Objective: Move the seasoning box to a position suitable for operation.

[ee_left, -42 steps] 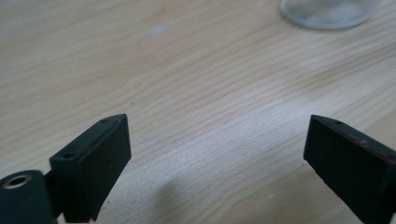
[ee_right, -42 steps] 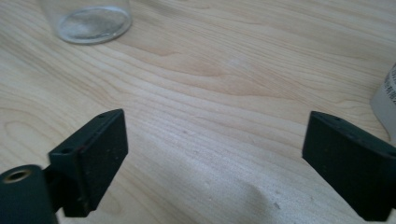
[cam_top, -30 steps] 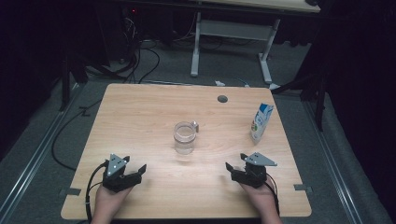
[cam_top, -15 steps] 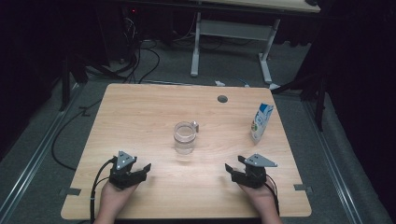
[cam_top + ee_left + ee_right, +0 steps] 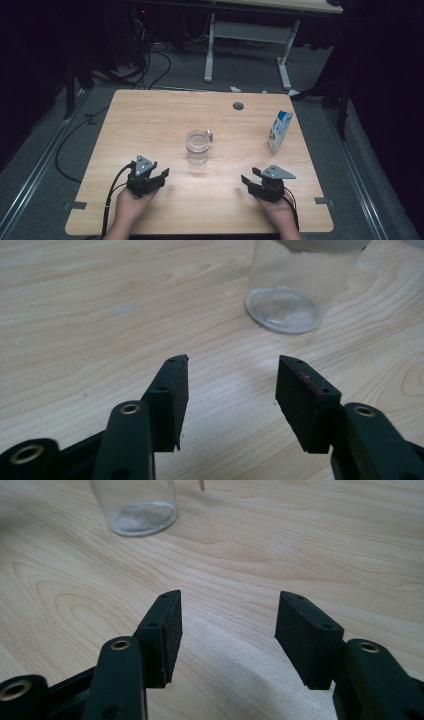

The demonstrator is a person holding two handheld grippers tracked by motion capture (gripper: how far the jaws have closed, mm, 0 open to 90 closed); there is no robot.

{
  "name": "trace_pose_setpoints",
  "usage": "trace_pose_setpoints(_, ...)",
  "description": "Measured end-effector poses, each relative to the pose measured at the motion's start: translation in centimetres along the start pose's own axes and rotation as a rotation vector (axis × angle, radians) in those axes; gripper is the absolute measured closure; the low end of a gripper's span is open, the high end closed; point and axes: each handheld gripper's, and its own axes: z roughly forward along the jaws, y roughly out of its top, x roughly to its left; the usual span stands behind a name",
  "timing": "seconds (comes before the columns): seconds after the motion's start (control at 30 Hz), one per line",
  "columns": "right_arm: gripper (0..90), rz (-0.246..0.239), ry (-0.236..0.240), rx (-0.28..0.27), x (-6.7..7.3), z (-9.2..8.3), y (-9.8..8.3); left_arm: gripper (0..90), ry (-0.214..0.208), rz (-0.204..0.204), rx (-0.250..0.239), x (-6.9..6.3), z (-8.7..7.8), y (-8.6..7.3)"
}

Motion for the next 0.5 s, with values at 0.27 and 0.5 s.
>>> trace_pose_setpoints(0.27, 44.7, 0.002, -0.006, 0.01, -0.2, 0.2, -0.2, 56.2, -0.066, -0.028, -0.033, 0.1, 0.7, 1.1)
trace_pose_setpoints(0.5, 44.9, 0.001, 0.004, 0.004, -0.2, 0.1, -0.2, 57.8, -0.055, -0.02, -0.039, -0.4, 2.0, 2.5)
